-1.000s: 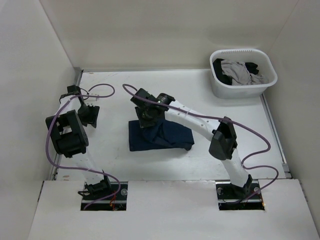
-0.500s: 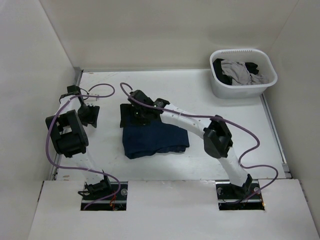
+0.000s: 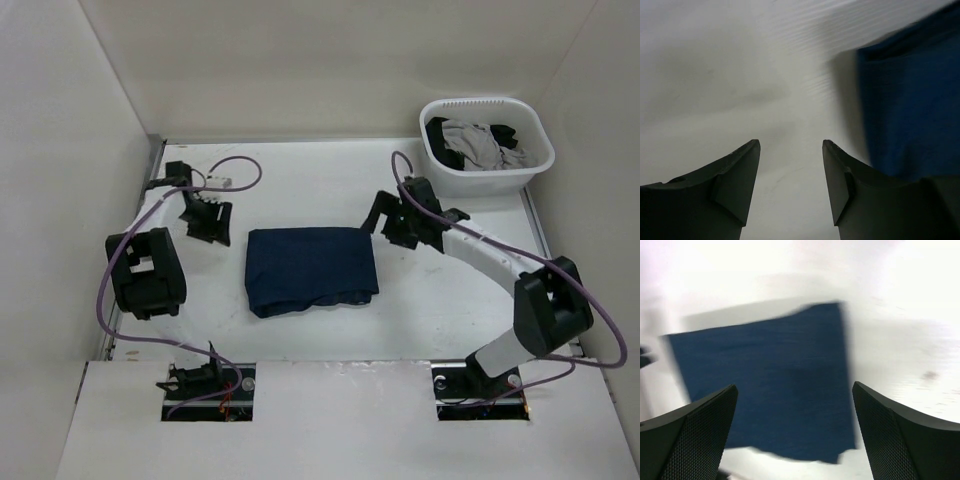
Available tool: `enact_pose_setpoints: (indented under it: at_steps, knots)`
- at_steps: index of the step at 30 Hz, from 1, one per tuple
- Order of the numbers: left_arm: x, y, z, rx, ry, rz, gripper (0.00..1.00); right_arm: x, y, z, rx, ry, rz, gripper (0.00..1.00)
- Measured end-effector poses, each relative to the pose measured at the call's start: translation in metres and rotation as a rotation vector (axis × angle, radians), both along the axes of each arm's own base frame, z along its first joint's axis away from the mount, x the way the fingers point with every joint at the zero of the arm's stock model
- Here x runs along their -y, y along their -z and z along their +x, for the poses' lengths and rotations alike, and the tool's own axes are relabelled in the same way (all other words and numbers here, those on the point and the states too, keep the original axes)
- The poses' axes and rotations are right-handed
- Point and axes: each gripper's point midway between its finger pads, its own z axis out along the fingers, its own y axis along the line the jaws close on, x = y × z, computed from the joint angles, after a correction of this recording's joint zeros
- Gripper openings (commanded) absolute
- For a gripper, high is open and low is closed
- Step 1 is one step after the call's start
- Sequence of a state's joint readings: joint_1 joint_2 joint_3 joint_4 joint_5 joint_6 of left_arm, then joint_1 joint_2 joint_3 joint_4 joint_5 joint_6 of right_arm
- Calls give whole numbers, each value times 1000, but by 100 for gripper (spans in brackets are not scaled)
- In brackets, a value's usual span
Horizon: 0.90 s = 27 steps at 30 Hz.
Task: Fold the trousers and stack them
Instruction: Fold the trousers
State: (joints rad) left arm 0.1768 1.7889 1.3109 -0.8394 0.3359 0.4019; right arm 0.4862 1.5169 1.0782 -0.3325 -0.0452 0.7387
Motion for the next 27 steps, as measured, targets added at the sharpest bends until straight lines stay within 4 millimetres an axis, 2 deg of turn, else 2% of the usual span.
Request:
enact_pose_setpoints:
  at_steps: [2,4,5,7,10,12,13,14,18,23,26,27]
  knots:
    - [33,-8,2,17,60,-51,51,11,42,-13,-95,8,-28,100]
    - [64,-11,-1,12,118,-91,50,13,81,-42,-207,-14,-42,100]
    - [75,-10,-3,4,138,-105,50,12,93,-56,-246,-25,-43,100]
    - [87,-7,-10,-18,157,-125,50,-1,85,-61,-213,-47,17,100]
    - [94,5,-23,-63,160,-137,49,-18,92,-82,-232,-93,74,68]
    - [95,16,-33,-105,156,-139,49,-26,98,-94,-251,-118,113,24]
    - [95,22,-37,-126,154,-140,49,-28,102,-100,-266,-120,131,10]
    - [95,28,-42,-146,152,-141,49,-30,105,-104,-280,-121,148,4]
    - [99,39,-52,-185,156,-145,49,-23,107,-110,-290,-85,215,3]
    - [118,38,-54,-181,209,-153,49,17,103,-107,-275,5,237,6]
    - [133,37,-58,-180,249,-164,49,41,99,-101,-258,42,219,15]
    - [138,37,-59,-181,262,-165,49,47,99,-100,-254,47,208,25]
